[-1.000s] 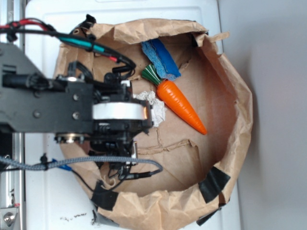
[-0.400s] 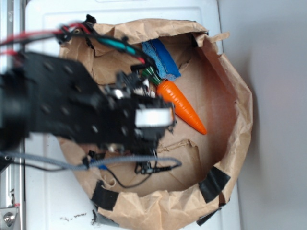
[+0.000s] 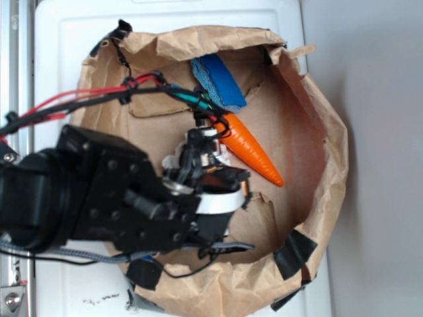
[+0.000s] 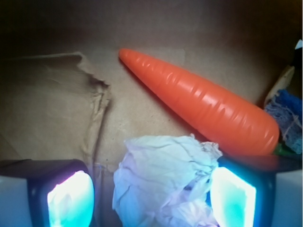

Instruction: Grab the white paper.

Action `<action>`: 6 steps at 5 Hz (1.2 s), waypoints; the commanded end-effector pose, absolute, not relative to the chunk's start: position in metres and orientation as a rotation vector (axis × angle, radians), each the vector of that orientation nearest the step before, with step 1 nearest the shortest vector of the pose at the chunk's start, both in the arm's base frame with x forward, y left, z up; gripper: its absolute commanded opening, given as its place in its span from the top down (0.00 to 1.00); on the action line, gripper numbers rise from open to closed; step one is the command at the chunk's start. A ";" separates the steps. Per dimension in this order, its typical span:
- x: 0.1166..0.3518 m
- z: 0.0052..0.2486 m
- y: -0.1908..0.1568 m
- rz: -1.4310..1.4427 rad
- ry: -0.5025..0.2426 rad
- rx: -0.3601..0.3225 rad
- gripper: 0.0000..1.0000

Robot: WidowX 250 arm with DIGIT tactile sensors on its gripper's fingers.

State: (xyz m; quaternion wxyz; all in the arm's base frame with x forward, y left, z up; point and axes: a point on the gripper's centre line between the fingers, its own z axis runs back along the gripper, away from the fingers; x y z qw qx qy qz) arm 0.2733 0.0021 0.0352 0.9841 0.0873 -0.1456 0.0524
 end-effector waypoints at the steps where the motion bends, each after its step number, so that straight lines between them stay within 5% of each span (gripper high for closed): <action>1: 0.273 0.044 -0.007 0.090 -0.370 0.175 1.00; 3: 0.267 0.059 -0.006 0.080 -0.361 0.125 1.00; 6: 0.244 0.154 0.004 0.074 -0.276 -0.066 1.00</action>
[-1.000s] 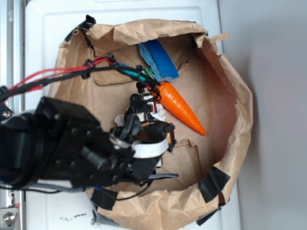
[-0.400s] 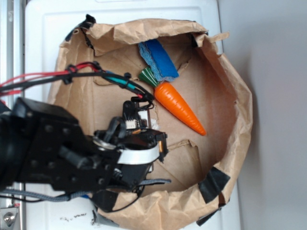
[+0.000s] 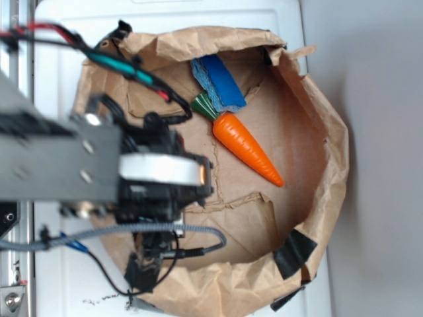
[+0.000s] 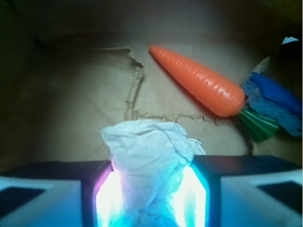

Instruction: Grab the white paper.

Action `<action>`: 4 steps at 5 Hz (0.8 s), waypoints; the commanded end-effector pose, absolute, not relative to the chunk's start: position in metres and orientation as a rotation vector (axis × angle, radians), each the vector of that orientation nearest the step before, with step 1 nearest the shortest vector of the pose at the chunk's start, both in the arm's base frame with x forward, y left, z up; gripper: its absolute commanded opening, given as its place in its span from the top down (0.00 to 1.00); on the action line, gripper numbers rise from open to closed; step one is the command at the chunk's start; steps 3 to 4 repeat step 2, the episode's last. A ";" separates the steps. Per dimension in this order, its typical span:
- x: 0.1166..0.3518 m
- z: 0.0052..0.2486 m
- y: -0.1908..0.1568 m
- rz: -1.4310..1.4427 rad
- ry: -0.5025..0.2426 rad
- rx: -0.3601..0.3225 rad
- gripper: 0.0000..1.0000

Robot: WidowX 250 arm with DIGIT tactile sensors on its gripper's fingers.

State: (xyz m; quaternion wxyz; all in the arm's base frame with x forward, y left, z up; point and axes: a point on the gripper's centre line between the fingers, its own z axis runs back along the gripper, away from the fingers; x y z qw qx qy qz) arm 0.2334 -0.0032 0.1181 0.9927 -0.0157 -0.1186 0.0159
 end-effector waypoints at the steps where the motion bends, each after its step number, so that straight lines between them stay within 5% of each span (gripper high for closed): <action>1: 0.245 0.154 0.002 0.063 -0.291 -0.053 1.00; 2: 0.246 0.150 -0.006 0.081 -0.354 0.019 0.99; 4: 0.246 0.150 -0.006 0.081 -0.354 0.019 0.99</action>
